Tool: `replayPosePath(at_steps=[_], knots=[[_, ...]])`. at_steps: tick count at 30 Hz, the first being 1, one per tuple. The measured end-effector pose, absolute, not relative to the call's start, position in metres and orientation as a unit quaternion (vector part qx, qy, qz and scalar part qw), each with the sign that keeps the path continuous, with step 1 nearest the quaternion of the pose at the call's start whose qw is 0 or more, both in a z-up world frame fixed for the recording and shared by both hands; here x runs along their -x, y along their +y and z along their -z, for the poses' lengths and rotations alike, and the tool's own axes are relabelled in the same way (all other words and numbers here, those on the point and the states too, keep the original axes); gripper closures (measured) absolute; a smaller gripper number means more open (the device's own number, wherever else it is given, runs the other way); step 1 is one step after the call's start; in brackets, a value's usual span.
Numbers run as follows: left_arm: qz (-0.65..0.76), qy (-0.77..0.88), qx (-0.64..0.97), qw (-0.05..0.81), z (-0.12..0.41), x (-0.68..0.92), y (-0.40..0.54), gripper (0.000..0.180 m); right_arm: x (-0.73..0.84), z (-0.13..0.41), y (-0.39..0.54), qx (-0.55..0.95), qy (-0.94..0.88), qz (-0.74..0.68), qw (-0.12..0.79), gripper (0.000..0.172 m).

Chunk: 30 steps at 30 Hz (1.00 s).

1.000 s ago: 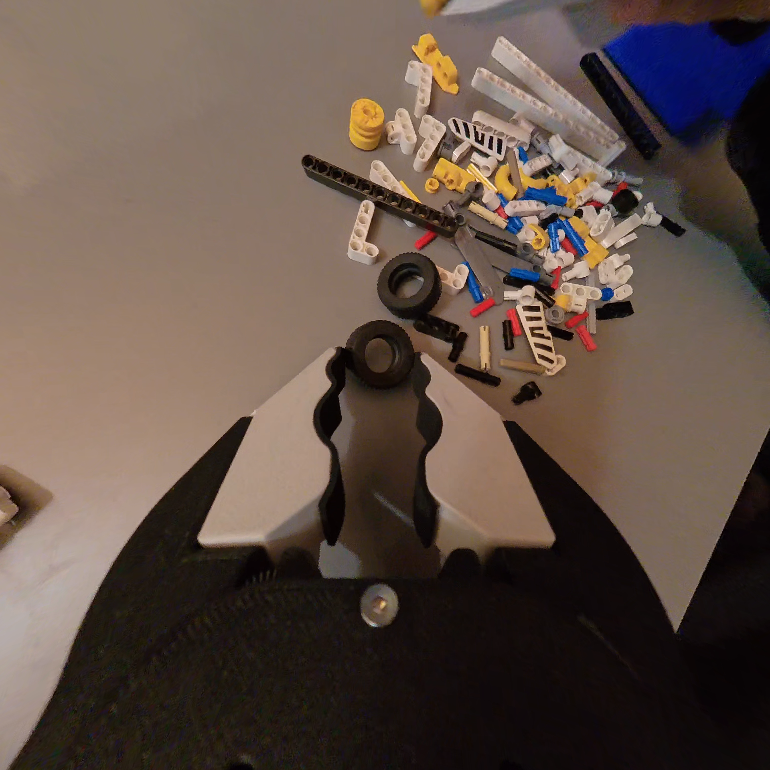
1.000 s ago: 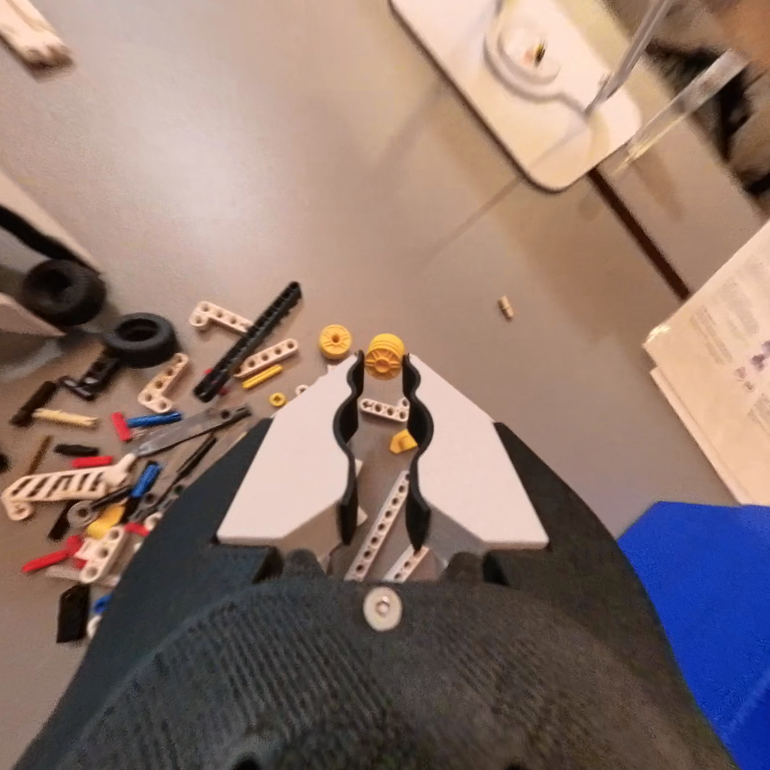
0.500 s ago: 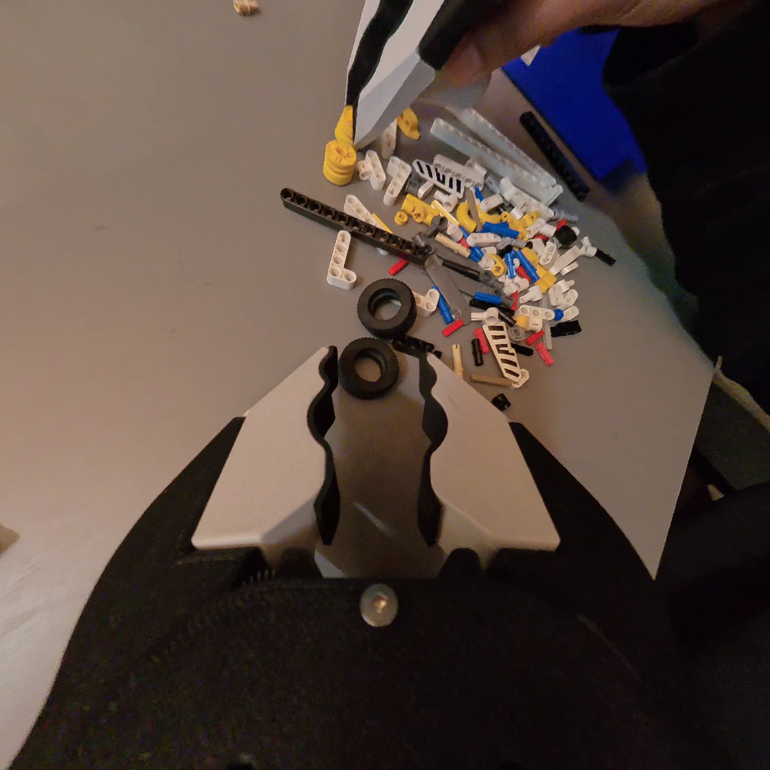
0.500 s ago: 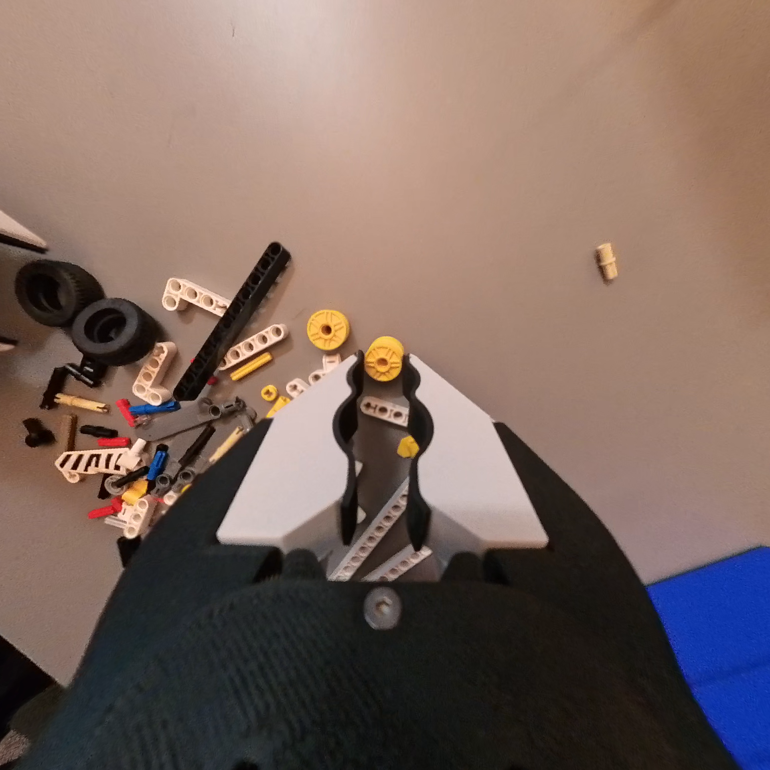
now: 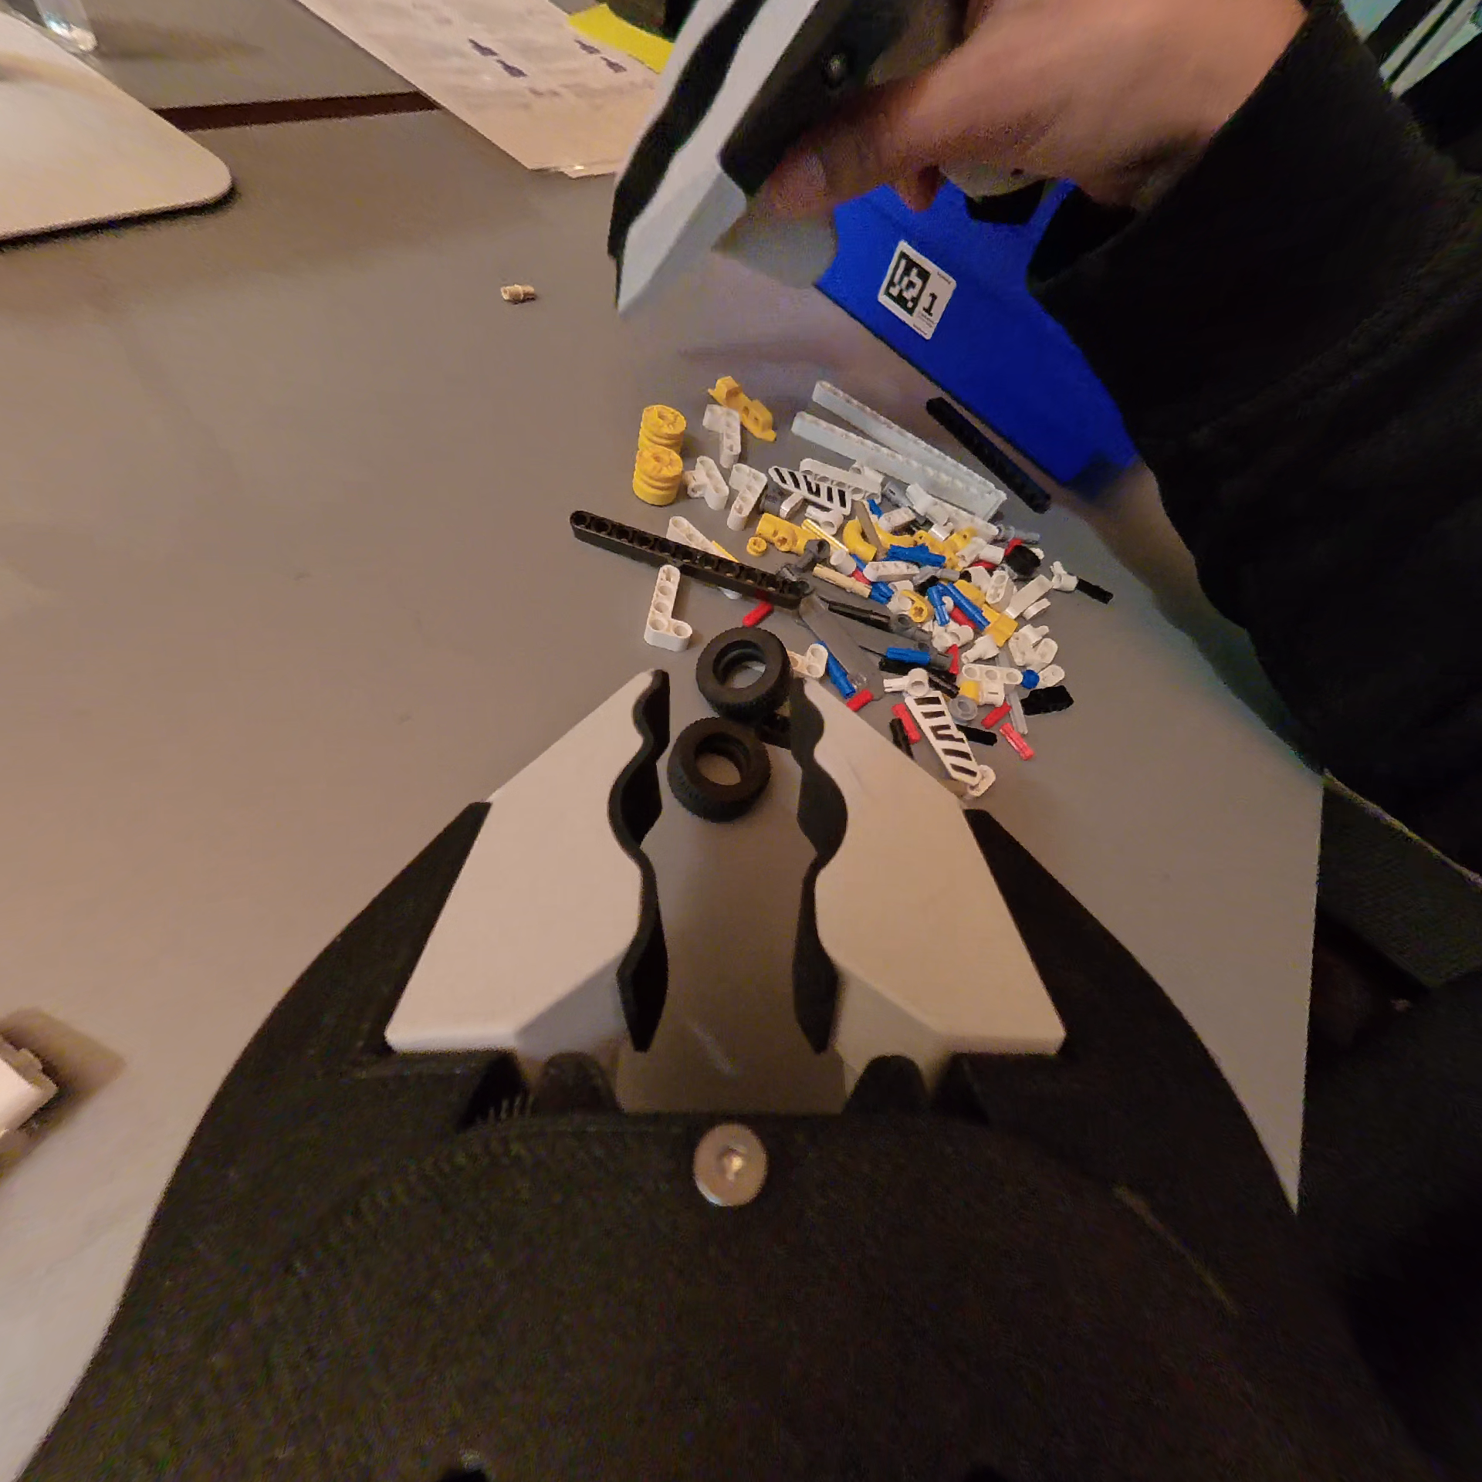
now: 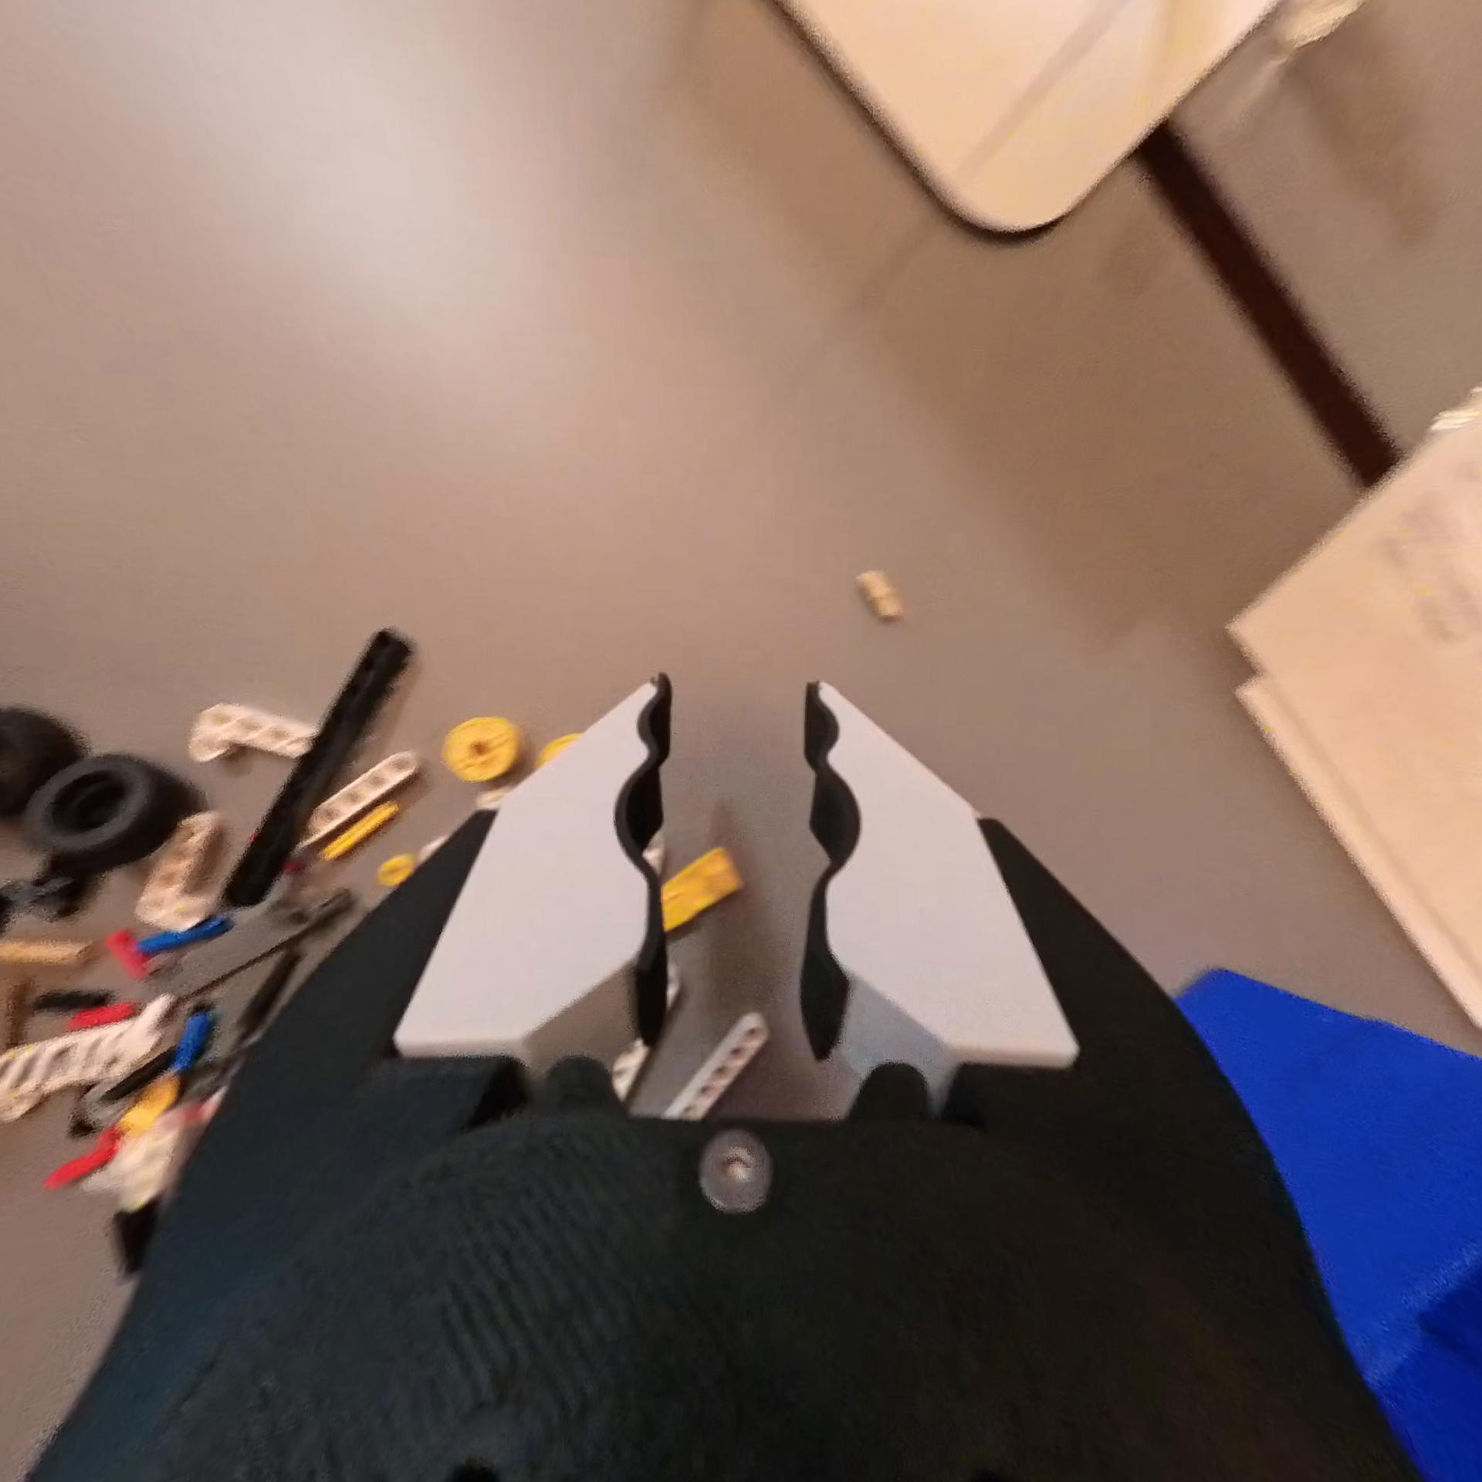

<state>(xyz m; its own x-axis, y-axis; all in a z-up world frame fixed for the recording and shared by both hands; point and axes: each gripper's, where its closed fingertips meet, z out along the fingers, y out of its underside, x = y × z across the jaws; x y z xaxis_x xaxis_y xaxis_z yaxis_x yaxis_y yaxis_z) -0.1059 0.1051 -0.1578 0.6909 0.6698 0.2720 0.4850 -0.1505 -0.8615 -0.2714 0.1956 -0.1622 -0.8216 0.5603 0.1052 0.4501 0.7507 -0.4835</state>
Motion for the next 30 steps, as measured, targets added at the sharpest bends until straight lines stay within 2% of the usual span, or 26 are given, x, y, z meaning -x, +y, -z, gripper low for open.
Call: replayPosePath(at_steps=[2, 5, 11, 13, 15, 18, 26, 30], knots=[[-0.097, -0.379, 0.754, 0.527, 0.157, 0.106, 0.105, 0.155, 0.296, 0.16, 0.203, 0.293, -0.912, -0.239, 0.158, 0.144], [-0.108, -0.373, 0.755, 0.528, 0.155, 0.106, 0.105, 0.156, 0.315, 0.174, 0.199, 0.324, -0.897, -0.275, 0.121, 0.148], [-0.122, -0.38, 0.761, 0.512, 0.162, 0.109, 0.101, 0.158, 0.336, 0.202, 0.197, 0.355, -0.891, -0.272, 0.08, 0.142], [-0.139, -0.373, 0.763, 0.51, 0.161, 0.11, 0.101, 0.159, 0.339, 0.205, 0.198, 0.359, -0.891, -0.268, 0.078, 0.147], [-0.151, -0.368, 0.765, 0.506, 0.16, 0.111, 0.1, 0.16, 0.334, 0.206, 0.199, 0.353, -0.897, -0.258, 0.063, 0.165], [-0.149, -0.369, 0.763, 0.51, 0.159, 0.11, 0.1, 0.16, 0.313, 0.206, 0.199, 0.336, -0.909, -0.243, 0.046, 0.166], [-0.14, -0.373, 0.752, 0.525, 0.154, 0.11, 0.099, 0.159, 0.262, 0.197, 0.209, 0.301, -0.917, -0.244, 0.094, 0.165], [-0.137, -0.368, 0.759, 0.52, 0.156, 0.107, 0.101, 0.162, 0.261, 0.192, 0.208, 0.304, -0.909, -0.269, 0.093, 0.156]])
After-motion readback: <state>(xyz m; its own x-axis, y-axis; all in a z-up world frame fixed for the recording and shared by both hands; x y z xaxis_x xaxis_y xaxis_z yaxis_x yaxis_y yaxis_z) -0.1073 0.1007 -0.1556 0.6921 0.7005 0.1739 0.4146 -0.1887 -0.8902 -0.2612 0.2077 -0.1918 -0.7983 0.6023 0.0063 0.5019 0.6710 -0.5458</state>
